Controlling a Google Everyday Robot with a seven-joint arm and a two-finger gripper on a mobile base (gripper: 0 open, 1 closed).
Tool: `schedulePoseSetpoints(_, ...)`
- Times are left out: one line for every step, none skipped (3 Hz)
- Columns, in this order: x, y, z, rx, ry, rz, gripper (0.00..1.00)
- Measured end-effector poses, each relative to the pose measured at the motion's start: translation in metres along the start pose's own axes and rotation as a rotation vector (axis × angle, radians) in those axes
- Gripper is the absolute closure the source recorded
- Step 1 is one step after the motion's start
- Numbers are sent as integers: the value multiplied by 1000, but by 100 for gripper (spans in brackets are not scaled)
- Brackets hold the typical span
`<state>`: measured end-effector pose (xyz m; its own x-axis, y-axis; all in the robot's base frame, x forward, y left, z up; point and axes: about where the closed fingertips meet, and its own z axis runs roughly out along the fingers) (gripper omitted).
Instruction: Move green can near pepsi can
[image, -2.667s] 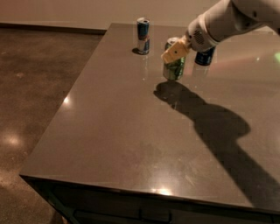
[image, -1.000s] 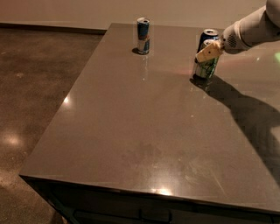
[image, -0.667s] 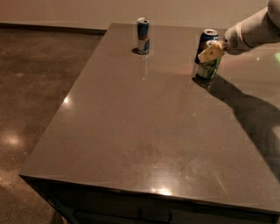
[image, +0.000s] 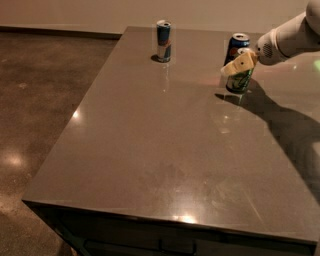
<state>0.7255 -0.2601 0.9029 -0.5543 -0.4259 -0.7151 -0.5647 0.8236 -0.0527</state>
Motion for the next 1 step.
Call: schedulePoseSetpoints(0, 0, 0, 0, 0, 0, 0)
